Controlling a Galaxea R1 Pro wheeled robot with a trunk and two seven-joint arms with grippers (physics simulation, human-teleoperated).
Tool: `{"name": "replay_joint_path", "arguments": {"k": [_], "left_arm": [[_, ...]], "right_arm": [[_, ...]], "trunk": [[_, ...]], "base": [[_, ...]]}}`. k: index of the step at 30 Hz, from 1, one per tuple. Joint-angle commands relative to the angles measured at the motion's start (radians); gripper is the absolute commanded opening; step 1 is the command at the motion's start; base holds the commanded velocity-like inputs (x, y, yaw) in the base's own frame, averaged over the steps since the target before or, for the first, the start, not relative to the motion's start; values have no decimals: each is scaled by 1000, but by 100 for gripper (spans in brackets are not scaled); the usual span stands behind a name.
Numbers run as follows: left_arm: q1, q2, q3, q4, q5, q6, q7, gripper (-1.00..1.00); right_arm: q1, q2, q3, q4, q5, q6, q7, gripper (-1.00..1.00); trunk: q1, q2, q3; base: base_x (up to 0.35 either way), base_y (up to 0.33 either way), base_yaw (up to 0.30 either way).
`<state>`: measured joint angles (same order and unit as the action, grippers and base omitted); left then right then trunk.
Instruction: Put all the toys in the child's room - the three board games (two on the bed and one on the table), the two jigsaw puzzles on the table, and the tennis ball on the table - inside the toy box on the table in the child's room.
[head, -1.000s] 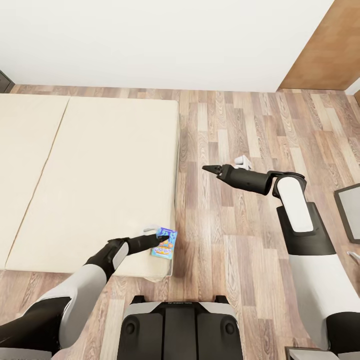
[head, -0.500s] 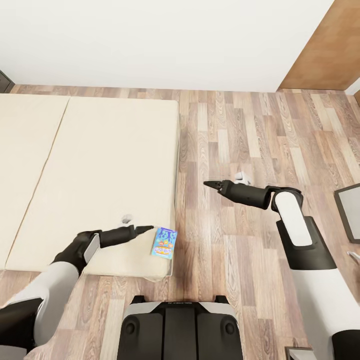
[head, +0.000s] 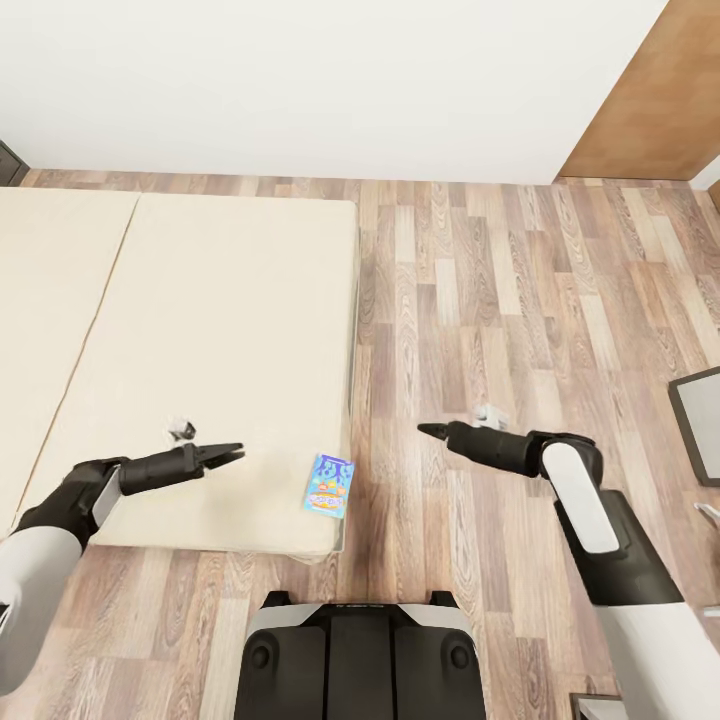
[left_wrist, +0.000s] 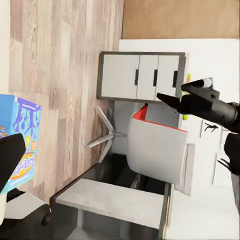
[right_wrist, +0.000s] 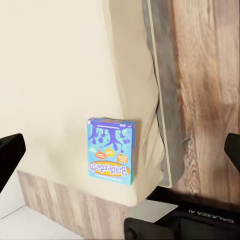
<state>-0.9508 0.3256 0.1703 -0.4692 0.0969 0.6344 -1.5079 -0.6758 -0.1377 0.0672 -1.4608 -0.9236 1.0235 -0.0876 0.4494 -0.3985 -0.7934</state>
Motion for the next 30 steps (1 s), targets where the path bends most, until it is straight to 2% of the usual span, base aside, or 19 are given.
{"name": "replay_joint_path", "arguments": {"k": [1,3,8,11,15,19,23,30], "left_arm": [[0,4,0,0,-2,11,-23,100],[1,15,-1,0,-6,14,-63,100],[13,27,-1,0,-7,14,-63,100],[21,50,-1,-1,-5,13,-63,100],[26,98,-2,-2,-4,13,-63,100],[27,126,-7,-4,-6,10,-63,100],[27,136,-11,-8,-8,12,-63,100],[27,162,-12,-12,-8,32,-63,100]], "right_arm": [[9,-2,1,-1,-7,-3,-9,100],[40,-11,-2,-3,1,-20,-9,100],[98,-37,-7,-8,4,-46,-8,100],[132,-44,-8,-9,4,-90,-8,100],[186,-48,-18,-14,4,-166,-8,100],[239,-48,-39,-16,3,-197,-7,100],[266,-49,-46,-16,3,-203,-5,100],[281,-49,-66,-16,3,-201,-4,100]], "trunk": [[1,-2,-1],[1,-2,-1],[1,-2,-1],[1,-2,-1],[1,-2,-1],[1,-2,-1],[1,-2,-1],[1,-2,-1]], "base": [[0,0,0],[0,0,0],[0,0,0],[0,0,0],[0,0,0],[0,0,0],[0,0,0],[0,0,0]]}}
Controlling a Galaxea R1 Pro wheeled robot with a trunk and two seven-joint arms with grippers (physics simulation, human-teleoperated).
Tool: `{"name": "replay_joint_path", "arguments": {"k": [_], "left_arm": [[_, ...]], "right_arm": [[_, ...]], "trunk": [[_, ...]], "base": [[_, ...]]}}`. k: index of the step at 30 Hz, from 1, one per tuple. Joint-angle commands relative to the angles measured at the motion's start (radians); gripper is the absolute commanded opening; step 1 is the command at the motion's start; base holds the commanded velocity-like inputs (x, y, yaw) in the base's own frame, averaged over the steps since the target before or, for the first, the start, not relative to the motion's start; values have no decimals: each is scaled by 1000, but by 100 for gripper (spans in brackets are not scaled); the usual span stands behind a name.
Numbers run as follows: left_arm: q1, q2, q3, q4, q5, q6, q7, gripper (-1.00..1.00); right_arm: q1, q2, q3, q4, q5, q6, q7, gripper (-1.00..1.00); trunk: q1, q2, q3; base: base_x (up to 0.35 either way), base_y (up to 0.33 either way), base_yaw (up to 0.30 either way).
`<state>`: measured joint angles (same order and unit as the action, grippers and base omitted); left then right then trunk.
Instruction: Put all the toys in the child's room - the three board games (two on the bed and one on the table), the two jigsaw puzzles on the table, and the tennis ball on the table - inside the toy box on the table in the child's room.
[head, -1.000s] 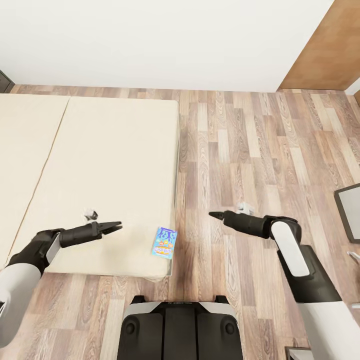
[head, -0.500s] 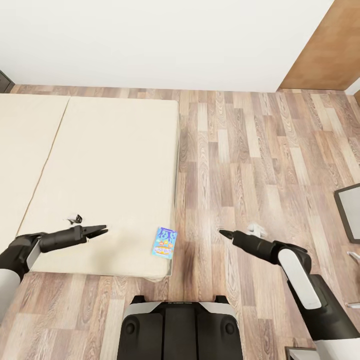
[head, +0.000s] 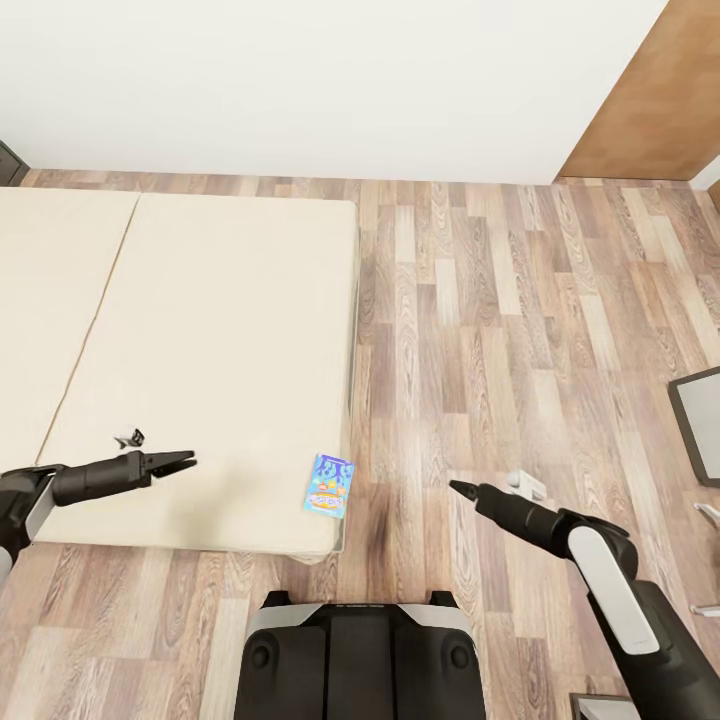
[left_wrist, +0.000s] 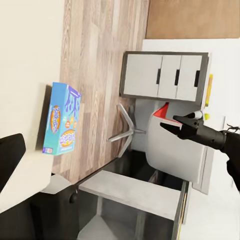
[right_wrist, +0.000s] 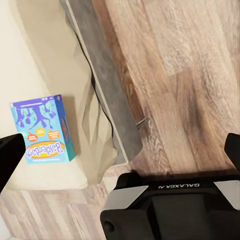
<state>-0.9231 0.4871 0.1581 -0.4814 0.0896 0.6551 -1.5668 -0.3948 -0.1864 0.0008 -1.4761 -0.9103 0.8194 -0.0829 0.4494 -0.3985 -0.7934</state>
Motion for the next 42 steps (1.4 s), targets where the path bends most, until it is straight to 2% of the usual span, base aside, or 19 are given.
{"name": "replay_joint_path", "arguments": {"k": [1,6,14,30,42], "left_arm": [[0,2,0,0,-1,17,-4,100],[0,5,0,-5,-1,48,-4,100],[0,7,1,-8,-2,57,-4,100],[0,7,0,-8,-3,58,-4,100],[0,7,0,-8,-3,58,-4,100]], "right_arm": [[0,0,-1,-1,-10,3,-9,100],[2,6,-3,-1,-10,1,-8,100],[2,12,-3,-1,-9,-3,-8,100],[4,4,-6,-1,-9,-31,-7,100],[9,4,-5,1,-9,-54,-8,100]], "trunk": [[1,-2,-1],[1,-2,-1],[1,-2,-1],[1,-2,-1],[1,-2,14]], "base": [[0,0,0],[0,0,0],[0,0,0],[0,0,0],[0,0,0]]}}
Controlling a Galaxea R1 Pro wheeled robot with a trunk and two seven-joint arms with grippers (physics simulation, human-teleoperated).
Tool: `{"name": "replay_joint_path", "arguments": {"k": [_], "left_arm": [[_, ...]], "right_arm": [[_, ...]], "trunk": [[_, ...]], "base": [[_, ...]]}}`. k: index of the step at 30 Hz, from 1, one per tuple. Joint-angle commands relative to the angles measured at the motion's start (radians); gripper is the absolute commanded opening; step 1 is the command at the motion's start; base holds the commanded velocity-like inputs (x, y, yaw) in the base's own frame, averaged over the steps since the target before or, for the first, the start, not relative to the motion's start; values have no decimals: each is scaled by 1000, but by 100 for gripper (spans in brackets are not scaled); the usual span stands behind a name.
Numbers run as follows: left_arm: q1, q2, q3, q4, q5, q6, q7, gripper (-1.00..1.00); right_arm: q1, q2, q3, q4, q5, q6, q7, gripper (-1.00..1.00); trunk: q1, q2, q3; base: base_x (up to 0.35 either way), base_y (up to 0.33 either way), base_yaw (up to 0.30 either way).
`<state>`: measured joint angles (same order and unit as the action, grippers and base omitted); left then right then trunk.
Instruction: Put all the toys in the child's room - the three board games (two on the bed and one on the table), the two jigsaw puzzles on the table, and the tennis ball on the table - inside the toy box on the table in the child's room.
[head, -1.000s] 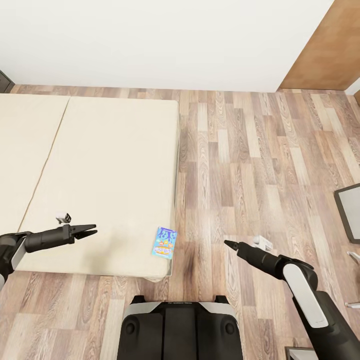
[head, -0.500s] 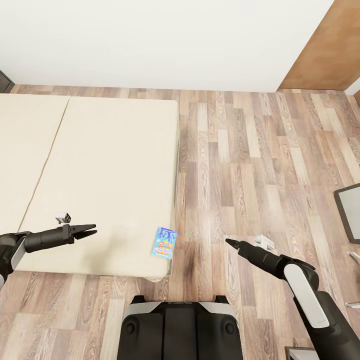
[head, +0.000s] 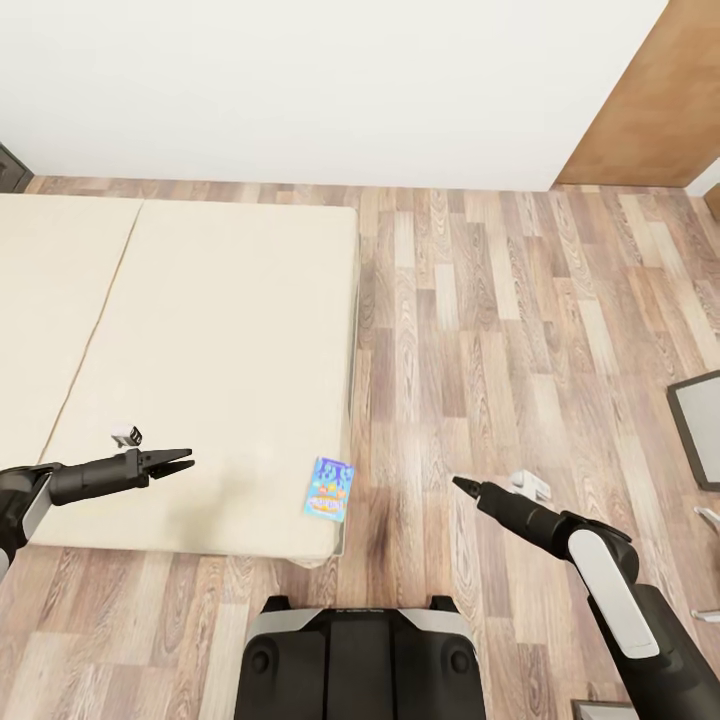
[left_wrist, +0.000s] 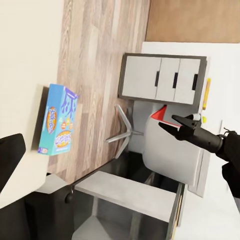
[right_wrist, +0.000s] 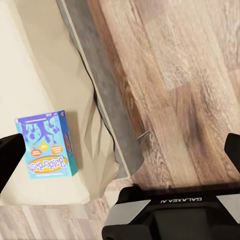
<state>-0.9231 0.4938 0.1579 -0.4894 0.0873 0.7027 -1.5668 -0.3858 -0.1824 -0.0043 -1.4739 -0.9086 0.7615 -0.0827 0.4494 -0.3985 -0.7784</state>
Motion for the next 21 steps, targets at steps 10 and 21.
{"name": "replay_joint_path", "arguments": {"k": [10,21], "left_arm": [[1,2,0,3,0,8,-4,100],[1,2,0,3,0,8,-4,100]], "right_arm": [[2,1,0,4,-9,0,-11,100],[2,6,0,6,-9,-1,-13,100]], "trunk": [[1,-1,15],[1,-1,33]], "base": [[0,0,0],[0,0,0]]}}
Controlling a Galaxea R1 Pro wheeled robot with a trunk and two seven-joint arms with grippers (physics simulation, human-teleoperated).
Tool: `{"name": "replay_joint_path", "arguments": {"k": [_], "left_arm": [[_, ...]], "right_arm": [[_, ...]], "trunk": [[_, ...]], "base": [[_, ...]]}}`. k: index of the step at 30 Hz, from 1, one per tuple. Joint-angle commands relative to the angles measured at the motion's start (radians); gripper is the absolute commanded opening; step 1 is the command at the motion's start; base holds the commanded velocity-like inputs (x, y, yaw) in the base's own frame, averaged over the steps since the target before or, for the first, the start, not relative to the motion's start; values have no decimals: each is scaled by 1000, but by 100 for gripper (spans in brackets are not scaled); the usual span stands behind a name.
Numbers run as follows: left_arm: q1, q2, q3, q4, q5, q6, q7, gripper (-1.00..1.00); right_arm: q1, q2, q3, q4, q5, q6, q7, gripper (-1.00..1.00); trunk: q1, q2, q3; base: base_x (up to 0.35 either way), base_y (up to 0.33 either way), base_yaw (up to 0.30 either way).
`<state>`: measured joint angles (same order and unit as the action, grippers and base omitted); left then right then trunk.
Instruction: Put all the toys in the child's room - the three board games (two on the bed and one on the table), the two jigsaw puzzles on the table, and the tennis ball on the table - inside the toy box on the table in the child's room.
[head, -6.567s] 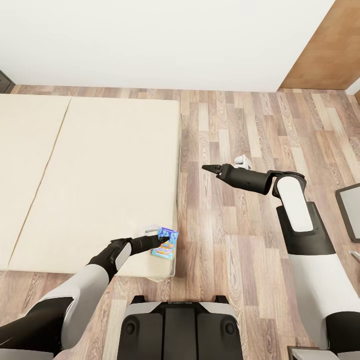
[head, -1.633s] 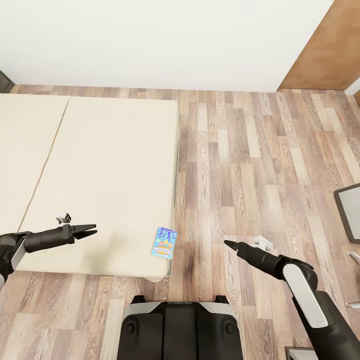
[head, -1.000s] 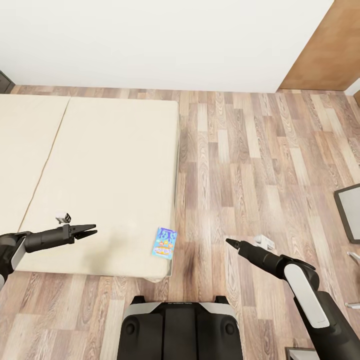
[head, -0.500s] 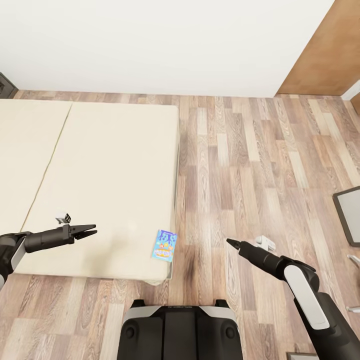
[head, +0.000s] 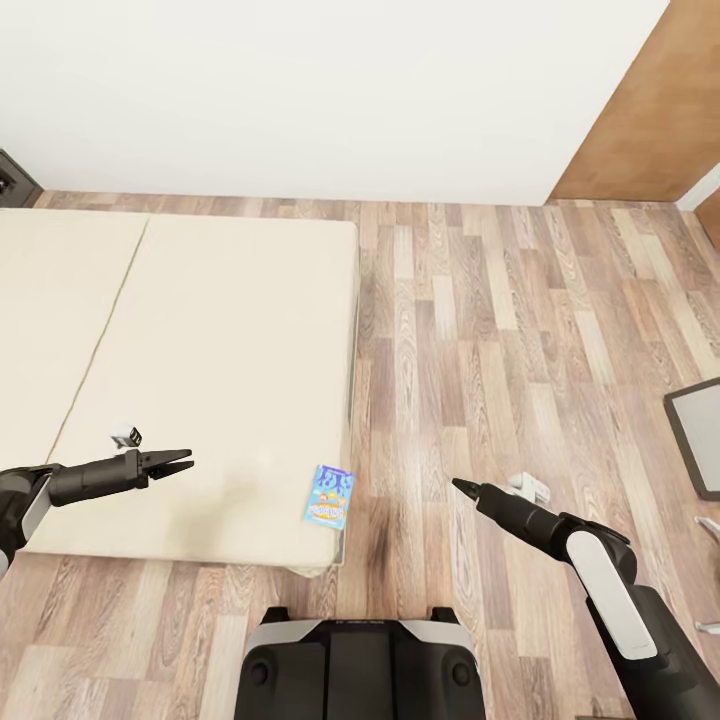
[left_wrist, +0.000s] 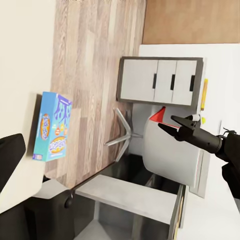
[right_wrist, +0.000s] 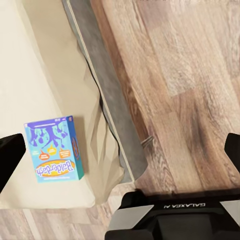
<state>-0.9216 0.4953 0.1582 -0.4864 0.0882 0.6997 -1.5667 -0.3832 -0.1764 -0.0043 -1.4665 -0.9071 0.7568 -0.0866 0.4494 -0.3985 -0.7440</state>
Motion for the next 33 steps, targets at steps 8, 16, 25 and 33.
{"name": "replay_joint_path", "arguments": {"k": [8,16,25,33], "left_arm": [[1,0,0,0,-1,11,-4,100],[1,-1,1,0,2,11,-4,100],[1,-1,2,0,3,11,-4,100],[1,-4,3,0,3,11,-4,100]], "right_arm": [[0,0,0,0,-10,4,-10,100],[-1,-1,-1,0,-10,4,-10,100],[-1,1,-1,0,-9,3,-12,100],[0,1,0,-3,-9,3,-14,100]], "trunk": [[1,-1,12],[1,-1,25],[1,-1,40],[1,-1,54]], "base": [[0,0,0],[0,0,0],[0,0,0],[0,0,0]]}}
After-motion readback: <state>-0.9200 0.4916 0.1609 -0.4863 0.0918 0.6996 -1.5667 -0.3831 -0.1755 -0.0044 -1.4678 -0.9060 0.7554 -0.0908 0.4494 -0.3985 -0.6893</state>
